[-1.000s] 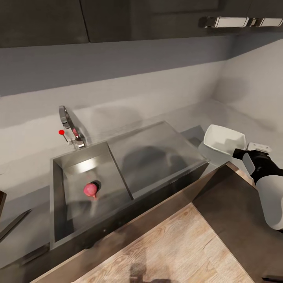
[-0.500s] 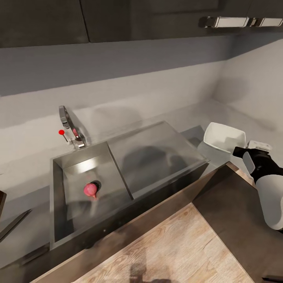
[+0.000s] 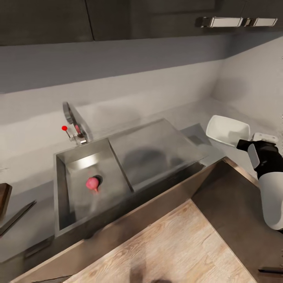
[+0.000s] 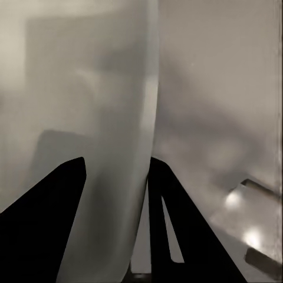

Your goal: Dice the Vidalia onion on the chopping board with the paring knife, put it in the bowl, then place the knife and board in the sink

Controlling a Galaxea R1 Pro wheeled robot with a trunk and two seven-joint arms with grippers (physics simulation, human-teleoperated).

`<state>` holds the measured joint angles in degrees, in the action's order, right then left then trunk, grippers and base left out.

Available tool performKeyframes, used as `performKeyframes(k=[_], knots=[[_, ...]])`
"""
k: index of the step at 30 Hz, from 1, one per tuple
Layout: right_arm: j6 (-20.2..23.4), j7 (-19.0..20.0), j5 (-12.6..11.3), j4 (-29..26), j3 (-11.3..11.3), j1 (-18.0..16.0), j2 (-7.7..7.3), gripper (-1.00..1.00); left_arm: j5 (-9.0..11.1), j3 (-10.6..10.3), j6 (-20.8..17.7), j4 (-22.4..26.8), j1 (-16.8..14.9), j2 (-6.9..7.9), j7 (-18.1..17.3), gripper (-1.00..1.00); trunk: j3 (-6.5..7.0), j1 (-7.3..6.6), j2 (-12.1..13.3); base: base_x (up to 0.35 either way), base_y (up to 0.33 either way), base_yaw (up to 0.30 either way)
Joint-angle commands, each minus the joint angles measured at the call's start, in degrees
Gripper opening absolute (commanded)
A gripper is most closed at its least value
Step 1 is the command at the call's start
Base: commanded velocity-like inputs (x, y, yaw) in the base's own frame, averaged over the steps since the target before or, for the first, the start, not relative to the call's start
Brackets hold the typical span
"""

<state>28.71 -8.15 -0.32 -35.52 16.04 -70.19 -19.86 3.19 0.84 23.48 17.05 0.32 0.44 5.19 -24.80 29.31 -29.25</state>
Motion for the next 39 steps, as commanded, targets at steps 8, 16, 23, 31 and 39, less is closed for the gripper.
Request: performKeyframes(k=[8, 16, 23, 31, 39], knots=[[1.5, 0.0, -0.1, -0.8, 0.0, 0.0, 0.14, -1.0, 0.3, 0.0, 0.1, 0.1, 0.0, 0.0, 0.0, 1.0, -0.07, -0.01, -0.1, -0.33, 0.006, 0.0], [1.8, 5.7, -0.1, -0.9, 0.0, 0.0, 0.11, -1.0, 0.3, 0.0, 0.1, 0.1, 0.0, 0.0, 0.0, 1.0, -0.07, -0.01, -0.1, -0.303, 0.137, 0.0], [1.9, 9.9, 0.0, -0.9, 0.0, 0.0, 0.08, -1.0, 0.3, 0.0, 0.1, 0.1, 0.0, 0.0, 0.0, 1.0, -0.07, -0.01, -0.1, -0.275, 0.19, 0.0], [1.9, 10.2, 0.0, -0.9, 0.0, 0.0, 0.08, -1.0, 0.3, 0.0, 0.1, 0.1, 0.0, 0.0, 0.0, 1.0, -0.07, -0.01, -0.1, -0.264, 0.201, 0.0], [1.9, 10.2, 0.0, -0.8, -0.3, 0.0, 0.18, -1.0, 0.3, 0.0, 0.1, 0.1, 0.0, 0.0, 0.0, 1.0, -0.3, -0.01, -0.1, -0.215, 0.228, 0.073]])
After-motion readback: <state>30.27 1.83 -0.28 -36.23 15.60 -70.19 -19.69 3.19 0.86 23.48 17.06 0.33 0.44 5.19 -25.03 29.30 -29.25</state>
